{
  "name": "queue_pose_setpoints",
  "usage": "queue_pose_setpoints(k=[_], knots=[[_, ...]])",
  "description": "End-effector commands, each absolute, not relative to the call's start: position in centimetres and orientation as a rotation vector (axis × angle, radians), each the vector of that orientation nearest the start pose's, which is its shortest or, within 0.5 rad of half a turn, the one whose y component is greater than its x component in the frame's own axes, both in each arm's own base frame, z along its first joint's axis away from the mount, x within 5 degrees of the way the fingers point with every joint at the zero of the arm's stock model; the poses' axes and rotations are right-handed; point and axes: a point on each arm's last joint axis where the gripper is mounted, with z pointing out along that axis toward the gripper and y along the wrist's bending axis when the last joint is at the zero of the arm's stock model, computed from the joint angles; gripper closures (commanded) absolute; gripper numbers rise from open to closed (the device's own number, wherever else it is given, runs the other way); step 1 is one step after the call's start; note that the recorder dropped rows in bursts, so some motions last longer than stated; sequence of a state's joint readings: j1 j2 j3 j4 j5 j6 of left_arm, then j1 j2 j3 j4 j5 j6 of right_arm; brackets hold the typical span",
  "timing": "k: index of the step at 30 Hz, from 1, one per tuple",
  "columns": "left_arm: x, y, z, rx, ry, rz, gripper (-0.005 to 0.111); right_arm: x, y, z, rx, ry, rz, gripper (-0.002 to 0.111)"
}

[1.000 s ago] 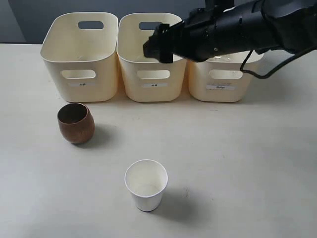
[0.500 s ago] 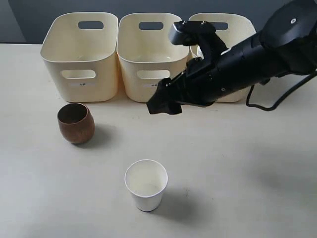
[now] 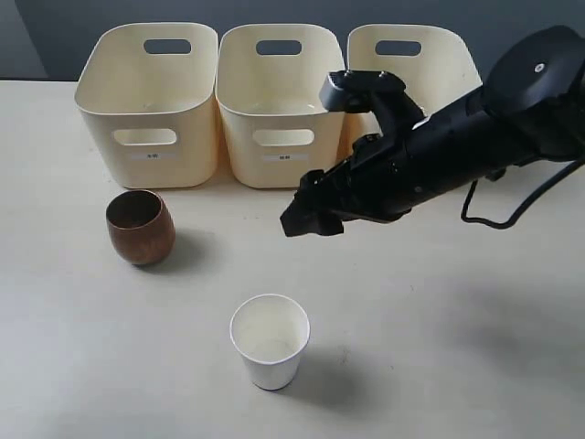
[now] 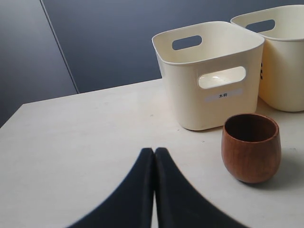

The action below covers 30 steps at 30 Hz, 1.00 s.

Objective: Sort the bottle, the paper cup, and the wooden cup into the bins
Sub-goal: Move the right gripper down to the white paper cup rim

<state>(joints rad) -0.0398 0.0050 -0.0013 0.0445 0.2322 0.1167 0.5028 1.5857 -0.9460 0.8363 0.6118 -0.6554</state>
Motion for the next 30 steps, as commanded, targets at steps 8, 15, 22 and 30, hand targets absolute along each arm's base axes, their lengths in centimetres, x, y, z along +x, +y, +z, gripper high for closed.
queue_pose_setpoints(k=[8,15,22,30], knots=[[5.6,-0.1,19.2,0.164,1.708,0.093,0.107,23.5,20.9,22.2,-0.872,2.473,0.769,0.034],[5.6,-0.1,19.2,0.164,1.708,0.093,0.107,23.9,20.5,21.9,-0.800,2.519,0.665,0.034],[5.6,-0.1,19.2,0.164,1.708,0.093,0.107,22.8,20.6,21.6,-0.842,2.598,0.697,0.034],[5.6,-0.1,19.2,0.164,1.708,0.093,0.107,21.4,21.2,20.1,-0.832,2.599,0.670,0.034]])
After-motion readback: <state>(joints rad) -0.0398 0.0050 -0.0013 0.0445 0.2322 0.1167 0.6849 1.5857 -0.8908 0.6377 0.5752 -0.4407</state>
